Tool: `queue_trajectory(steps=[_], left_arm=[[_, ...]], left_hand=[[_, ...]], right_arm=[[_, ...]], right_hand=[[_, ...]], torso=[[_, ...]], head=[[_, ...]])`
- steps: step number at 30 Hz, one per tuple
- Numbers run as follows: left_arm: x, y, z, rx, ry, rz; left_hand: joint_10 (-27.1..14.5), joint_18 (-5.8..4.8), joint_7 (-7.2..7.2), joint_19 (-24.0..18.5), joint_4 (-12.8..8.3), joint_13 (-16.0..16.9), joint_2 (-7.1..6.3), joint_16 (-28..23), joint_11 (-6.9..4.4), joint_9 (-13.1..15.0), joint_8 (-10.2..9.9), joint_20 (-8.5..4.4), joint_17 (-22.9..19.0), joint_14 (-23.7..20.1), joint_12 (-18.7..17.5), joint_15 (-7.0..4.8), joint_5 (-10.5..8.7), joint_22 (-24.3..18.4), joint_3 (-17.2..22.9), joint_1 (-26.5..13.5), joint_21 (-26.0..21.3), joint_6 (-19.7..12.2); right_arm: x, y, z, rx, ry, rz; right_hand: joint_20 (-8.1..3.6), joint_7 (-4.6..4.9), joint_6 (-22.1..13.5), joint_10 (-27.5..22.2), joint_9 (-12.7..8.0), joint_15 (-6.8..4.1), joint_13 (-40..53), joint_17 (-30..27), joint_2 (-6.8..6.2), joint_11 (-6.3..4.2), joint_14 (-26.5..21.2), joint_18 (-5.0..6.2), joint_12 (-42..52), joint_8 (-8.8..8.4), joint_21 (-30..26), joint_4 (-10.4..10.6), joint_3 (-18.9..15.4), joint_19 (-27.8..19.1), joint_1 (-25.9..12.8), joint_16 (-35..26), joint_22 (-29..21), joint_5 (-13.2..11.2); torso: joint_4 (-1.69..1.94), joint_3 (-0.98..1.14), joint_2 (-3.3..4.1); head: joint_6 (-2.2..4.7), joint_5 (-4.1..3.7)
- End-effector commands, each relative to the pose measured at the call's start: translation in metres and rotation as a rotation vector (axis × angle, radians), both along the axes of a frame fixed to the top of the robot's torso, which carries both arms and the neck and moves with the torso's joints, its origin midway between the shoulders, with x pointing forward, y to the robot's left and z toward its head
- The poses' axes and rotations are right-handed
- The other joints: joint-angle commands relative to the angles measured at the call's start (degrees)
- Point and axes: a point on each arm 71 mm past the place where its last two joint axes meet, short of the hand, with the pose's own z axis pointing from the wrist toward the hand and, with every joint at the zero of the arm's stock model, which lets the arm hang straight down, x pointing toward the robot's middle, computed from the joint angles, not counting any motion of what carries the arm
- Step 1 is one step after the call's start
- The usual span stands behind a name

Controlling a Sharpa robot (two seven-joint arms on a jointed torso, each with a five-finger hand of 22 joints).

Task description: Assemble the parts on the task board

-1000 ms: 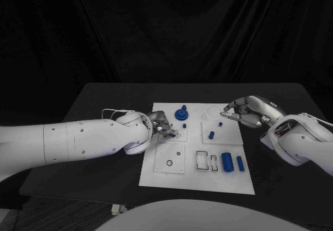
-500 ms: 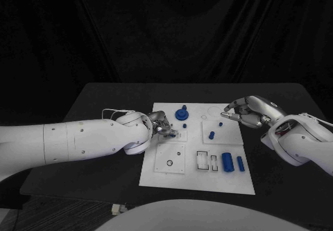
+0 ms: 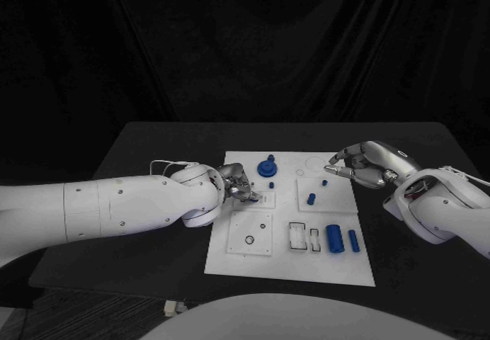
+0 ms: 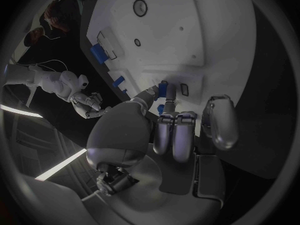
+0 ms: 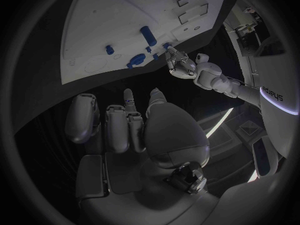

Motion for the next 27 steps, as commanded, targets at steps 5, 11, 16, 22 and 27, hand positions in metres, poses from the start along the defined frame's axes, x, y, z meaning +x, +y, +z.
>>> queue_trajectory(steps=[5, 11, 16, 22, 27], left_arm=[[-0.0015, -0.0035, -0.0018, -0.003, 0.014, -0.027], [-0.0019, -0.0049, -0.0013, -0.008, 0.010, -0.030], [-0.0026, -0.0060, -0.0008, -0.011, 0.009, -0.029], [-0.0033, -0.0057, 0.0003, -0.016, 0.002, -0.022], [-0.0044, -0.0041, 0.0018, -0.016, 0.003, -0.022]], left_hand=[[6.0, 0.92, -0.89, 0.1, -1.8, 15.1, -0.48, -0.1, -0.62, 1.9, 2.2, -0.51, 14.8, 5.8, 0.0, -0.69, 1.32, 9.3, 2.7, 1.2, -0.4, 0.0], [6.0, 0.81, -0.65, 0.4, -4.1, 15.1, -1.84, 0.3, -0.59, 5.2, 5.8, -0.63, 15.1, 5.9, 0.0, -0.79, 4.85, 9.6, 7.7, 0.7, -0.2, -1.0], [6.0, 0.81, -0.60, 0.5, -4.4, 15.1, -2.22, 0.4, -0.56, 5.8, 6.5, -0.60, 15.1, 5.9, 0.0, -0.77, 5.06, 9.7, 9.0, 0.1, -0.2, -1.3], [6.0, 0.76, -0.49, 0.6, -4.7, 15.1, -2.45, 0.4, -0.50, 6.3, 7.1, -0.59, 15.1, 5.9, 0.0, -0.76, 5.72, 9.8, 10.3, -0.3, 0.1, -1.6], [6.0, 0.73, -0.44, 0.7, -4.9, 15.1, -2.49, 0.4, -0.48, 6.7, 7.4, -0.59, 15.1, 5.9, 0.0, -0.75, 6.15, 9.9, 11.0, -0.5, 0.2, -1.8]], right_arm=[[0.0000, -0.0010, -0.0015, -0.006, 0.009, -0.012], [0.0001, -0.0013, -0.0018, -0.007, 0.010, -0.013], [0.0000, -0.0016, -0.0020, -0.008, 0.013, -0.014], [0.0000, -0.0019, -0.0022, -0.009, 0.014, -0.014], [0.0002, -0.0022, -0.0025, -0.010, 0.016, -0.015]], right_hand=[[-0.09, 0.12, 0.3, 3.7, 0.0, 0.19, 10.1, 0.6, -0.18, 0.27, 2.7, 0.75, -0.1, 0.22, 0.2, -0.2, -0.3, 0.3, 0.6, 0.3, 9.4, 0.2], [-0.09, 0.12, 0.3, 3.7, 0.0, 0.19, 10.1, 0.6, -0.18, 0.27, 2.7, 0.75, -0.1, 0.22, 0.2, -0.2, -0.3, 0.3, 0.6, 0.3, 9.4, 0.2], [-0.08, 0.14, 0.4, 3.7, 0.0, 0.20, 10.1, 0.5, -0.13, 0.29, 2.7, 0.78, -0.2, 0.25, 0.0, -0.1, -0.3, 0.2, 0.6, 0.2, 9.3, 0.3], [-0.08, 0.14, 0.4, 3.7, 0.0, 0.20, 10.1, 0.5, -0.13, 0.29, 2.7, 0.78, -0.2, 0.25, 0.0, -0.1, -0.3, 0.2, 0.6, 0.2, 9.3, 0.3], [-0.07, 0.15, 0.4, 3.6, 0.0, 0.21, 10.0, 0.4, -0.11, 0.30, 2.6, 0.80, -0.2, 0.26, -0.1, -0.1, -0.3, 0.2, 0.6, 0.1, 9.3, 0.3]], torso=[[-0.01, 0.01, 0.01], [0.00, 0.00, 0.01], [0.00, 0.00, 0.02], [0.01, 0.01, 0.02], [0.01, -0.07, 0.00]], head=[[-0.01, 0.05], [-0.01, -0.02], [-0.01, 0.00], [-0.01, -0.04], [-0.01, -0.15]])
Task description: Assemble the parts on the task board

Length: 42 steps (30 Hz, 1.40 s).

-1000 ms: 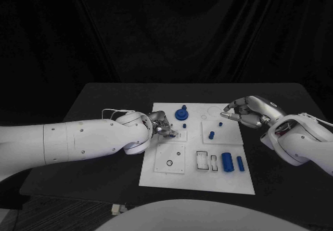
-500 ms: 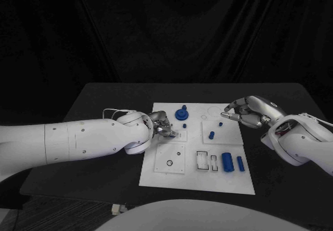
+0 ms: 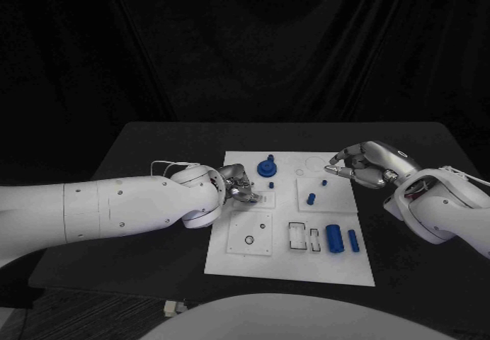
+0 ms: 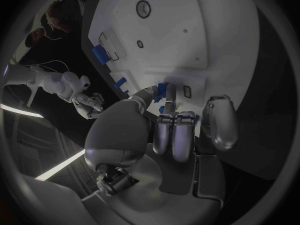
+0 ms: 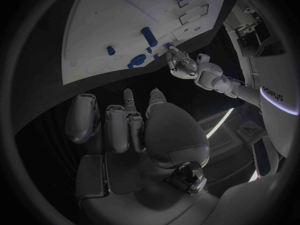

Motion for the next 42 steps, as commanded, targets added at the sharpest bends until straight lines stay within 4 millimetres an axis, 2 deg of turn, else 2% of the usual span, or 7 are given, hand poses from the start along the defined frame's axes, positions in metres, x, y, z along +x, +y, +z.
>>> queue_trajectory(steps=[1, 4, 17, 42], left_arm=[[-0.002, -0.002, 0.002, -0.011, 0.001, -0.012], [-0.001, -0.001, 0.005, -0.004, 0.004, -0.019], [0.009, -0.003, 0.021, 0.029, 0.061, -0.042], [0.019, -0.004, 0.012, 0.086, 0.190, -0.088]], left_hand=[[6.1, 0.72, -0.19, 0.7, -7.2, 15.1, -0.06, 0.4, -0.03, 1.9, 0.3, -0.17, 15.1, 6.0, 0.0, -0.35, 0.45, 9.9, 7.6, -0.2, 0.3, -0.4], [6.1, 0.70, -0.15, 0.8, -7.2, 15.1, -0.04, 0.4, -0.01, 2.0, 0.4, -0.17, 15.1, 6.0, 0.0, -0.34, 0.62, 9.9, 7.9, -0.3, 0.4, -0.5], [6.1, 0.70, -0.11, 0.8, -7.4, 15.1, -0.07, 0.4, 0.02, 2.2, 0.6, -0.16, 15.1, 6.0, 0.0, -0.32, 0.80, 9.9, 8.4, -0.4, 0.5, -0.6], [6.1, 0.65, -0.04, 0.9, -7.5, 15.1, -0.06, 0.4, 0.07, 2.5, 0.8, -0.13, 15.1, 6.0, 0.0, -0.28, 0.61, 10.0, 8.8, -0.5, 0.7, -0.9]], right_arm=[[0.000, -0.001, -0.002, -0.007, 0.012, -0.012], [0.000, -0.001, -0.002, -0.008, 0.013, -0.012], [0.000, 0.000, -0.003, -0.009, 0.016, -0.009], [0.000, 0.001, -0.004, -0.010, 0.020, -0.005]], right_hand=[[-0.07, 0.15, 0.4, 3.6, 0.0, 0.20, 10.0, 0.4, -0.09, 0.30, 2.6, 0.80, -0.2, 0.26, -0.1, -0.1, -0.3, 0.2, 0.6, 0.1, 9.3, 0.3], [-0.07, 0.15, 0.4, 3.6, 0.0, 0.20, 10.0, 0.4, -0.09, 0.30, 2.6, 0.80, -0.2, 0.26, -0.1, -0.1, -0.3, 0.2, 0.6, 0.1, 9.3, 0.3], [-0.07, 0.15, 0.4, 3.6, 0.0, 0.21, 9.9, 0.3, -0.05, 0.30, 2.6, 0.80, -0.3, 0.26, -0.1, 0.0, -0.3, 0.2, 0.7, 0.1, 9.3, 0.3], [-0.06, 0.16, 0.4, 3.6, 0.0, 0.22, 9.9, 0.3, 0.01, 0.31, 2.6, 0.81, -0.3, 0.26, -0.2, 0.0, -0.3, 0.2, 0.6, 0.1, 9.2, 0.3]], torso=[[0.02, -0.08, -0.02], [0.00, -0.01, -0.04], [-0.03, 0.00, -0.03], [0.01, -0.01, 0.01]], head=[[-0.01, -0.09], [-0.01, -0.07], [-0.01, 0.04], [-0.01, -0.04]])
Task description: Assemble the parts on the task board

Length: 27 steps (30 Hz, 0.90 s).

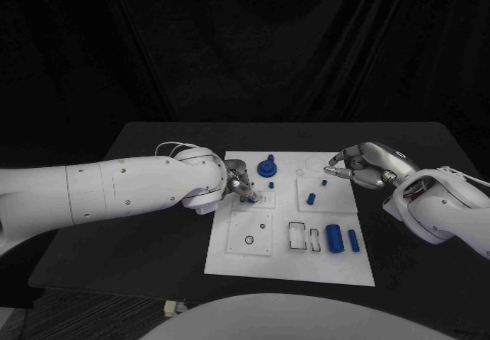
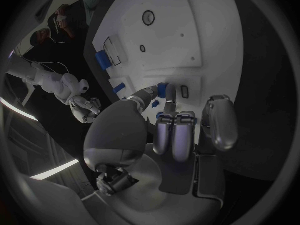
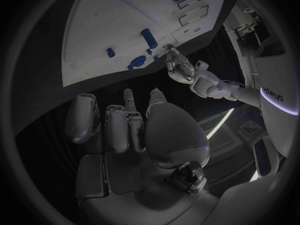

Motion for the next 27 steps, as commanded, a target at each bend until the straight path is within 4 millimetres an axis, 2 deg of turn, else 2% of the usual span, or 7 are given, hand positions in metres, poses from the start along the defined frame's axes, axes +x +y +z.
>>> queue_trajectory(steps=[1, 27], left_arm=[[-0.0005, -0.0014, -0.0020, 0.003, 0.038, -0.016], [0.0064, -0.0060, -0.0009, -0.017, 0.001, 0.011]], left_hand=[[6.1, 0.66, -0.50, 0.9, -7.4, 15.1, 0.58, 0.4, 0.06, 0.0, 0.3, -0.14, 15.1, 6.0, 0.0, -0.30, -0.02, 10.0, 7.7, 0.2, 0.3, -0.1], [6.1, 0.66, -0.45, 0.9, -7.4, 15.1, 0.66, 0.4, 0.10, 0.2, 0.4, -0.12, 15.1, 6.0, 0.0, -0.26, -0.10, 10.0, 8.0, 0.1, 0.3, -0.2]], right_arm=[[-0.0006, -0.0005, -0.0016, -0.005, 0.010, -0.008], [-0.0012, 0.0003, -0.0034, -0.006, 0.016, -0.003]], right_hand=[[-0.05, 0.16, 0.4, 3.5, 0.0, 0.22, 9.9, 0.3, 0.07, 0.32, 2.6, 0.83, -0.2, 0.24, -0.3, 0.0, -0.4, 0.1, 0.7, 0.0, 9.2, 0.2], [-0.05, 0.17, 0.4, 3.5, 0.0, 0.23, 9.8, 0.2, 0.09, 0.32, 2.6, 0.82, -0.2, 0.23, -0.2, 0.0, -0.4, 0.2, 0.7, 0.0, 9.3, 0.2]], torso=[[0.01, -0.01, 0.01], [0.01, -0.02, 0.00]], head=[[-0.01, -0.04], [-0.01, 0.06]])
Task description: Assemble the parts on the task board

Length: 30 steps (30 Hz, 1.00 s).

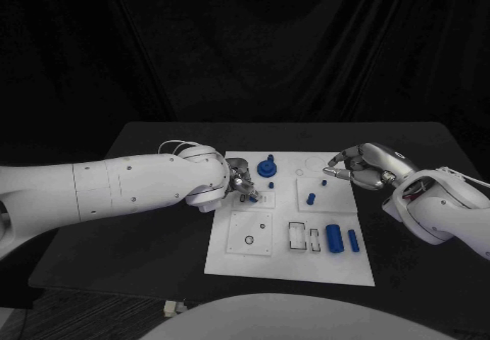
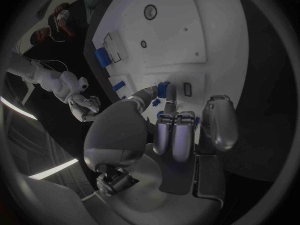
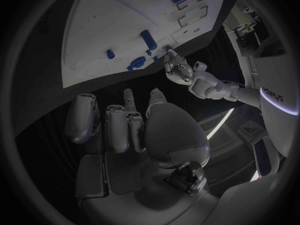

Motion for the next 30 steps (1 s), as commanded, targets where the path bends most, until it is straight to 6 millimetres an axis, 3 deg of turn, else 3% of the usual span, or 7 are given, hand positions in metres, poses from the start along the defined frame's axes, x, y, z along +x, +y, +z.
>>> queue_trajectory(steps=[1, 21, 23, 25, 26, 30], left_arm=[[0.0004, -0.0011, -0.0003, -0.012, -0.003, 0.005], [0.0032, -0.0023, -0.0039, 0.020, 0.031, -0.020], [0.0034, -0.0027, -0.0040, 0.020, 0.031, -0.020], [0.0037, -0.0032, -0.0040, 0.020, 0.031, -0.021], [0.0038, -0.0035, -0.0041, 0.021, 0.031, -0.021], [0.0041, -0.0042, -0.0043, 0.021, 0.032, -0.023]], left_hand=[[6.1, 0.66, -0.29, 0.9, -6.9, 15.1, 0.52, 0.4, 0.10, 0.1, 0.2, -0.13, 15.1, 6.0, 0.0, -0.26, 0.05, 10.0, 7.3, -0.1, 0.3, 0.0], [6.1, 0.68, -0.25, 0.8, -7.0, 15.1, 0.45, 0.4, 0.14, 0.3, 0.3, -0.10, 15.1, 6.0, 0.0, -0.22, -0.36, 10.0, 7.5, -0.2, 0.2, -0.2], [6.1, 0.69, -0.34, 0.8, -6.9, 15.1, 0.40, 0.4, 0.13, 0.7, 0.6, -0.03, 15.1, 6.0, 0.0, -0.20, -1.97, 10.0, 7.7, -0.7, 0.1, -0.6], [6.1, 0.70, -0.67, 0.8, -6.4, 15.1, 0.51, 0.4, -0.06, 0.9, 0.8, -0.04, 15.1, 6.0, 0.0, -0.27, -5.42, 10.1, 7.6, -1.4, 0.1, -0.7], [6.1, 0.72, -0.93, 0.8, -5.7, 15.1, 0.62, 0.4, -0.22, 0.9, 0.8, -0.10, 15.1, 6.0, 0.0, -0.36, -8.13, 10.0, 7.3, -2.0, 0.0, -0.8], [6.1, 0.71, -1.19, 0.8, -3.6, 15.1, 0.69, 0.4, -0.39, 0.6, 0.7, -0.21, 15.1, 6.0, 0.0, -0.50, -11.43, 10.0, 5.3, -3.6, -0.1, -0.6]], right_arm=[[-0.0005, -0.0002, -0.0018, -0.005, 0.010, -0.006], [-0.0010, -0.0008, -0.0032, -0.007, 0.014, -0.005], [-0.0010, -0.0009, -0.0032, -0.007, 0.014, -0.005], [-0.0011, -0.0009, -0.0033, -0.007, 0.015, -0.005], [-0.0011, -0.0009, -0.0033, -0.007, 0.015, -0.005], [-0.0011, -0.0010, -0.0034, -0.007, 0.015, -0.005]], right_hand=[[-0.04, 0.17, 0.4, 3.5, 0.0, 0.23, 9.8, 0.2, 0.10, 0.32, 2.6, 0.82, -0.4, 0.23, -0.2, 0.0, -0.4, 0.2, 0.7, 0.0, 9.3, 0.2], [-0.03, 0.17, 0.4, 3.5, 0.0, 0.24, 9.8, 0.1, 0.14, 0.33, 2.6, 0.85, -0.4, 0.21, -0.4, 0.0, -0.4, 0.1, 0.8, -0.1, 9.2, 0.2], [-0.03, 0.17, 0.4, 3.5, 0.0, 0.24, 9.8, 0.1, 0.14, 0.33, 2.6, 0.85, -0.4, 0.21, -0.4, 0.0, -0.4, 0.1, 0.8, -0.1, 9.2, 0.2], [-0.03, 0.17, 0.4, 3.5, 0.0, 0.24, 9.8, 0.1, 0.14, 0.33, 2.6, 0.85, -0.4, 0.21, -0.4, 0.0, -0.4, 0.1, 0.8, -0.1, 9.2, 0.2], [-0.03, 0.17, 0.4, 3.5, 0.0, 0.24, 9.8, 0.1, 0.14, 0.33, 2.6, 0.85, -0.4, 0.21, -0.4, 0.0, -0.4, 0.1, 0.8, -0.1, 9.2, 0.2], [-0.03, 0.18, 0.4, 3.5, 0.0, 0.24, 9.8, 0.2, 0.16, 0.33, 2.6, 0.86, -0.4, 0.21, -0.4, 0.0, -0.4, 0.1, 0.8, -0.1, 9.2, 0.2]], torso=[[0.01, 0.00, 0.02], [0.00, 0.01, 0.02], [-0.01, 0.01, 0.02], [-0.02, 0.02, 0.00], [-0.02, 0.01, 0.00], [0.00, 0.02, 0.01]], head=[[-0.01, 0.08], [-0.01, 0.28], [-0.01, 0.27], [-0.01, 0.26], [-0.01, 0.22], [-0.01, 0.19]])
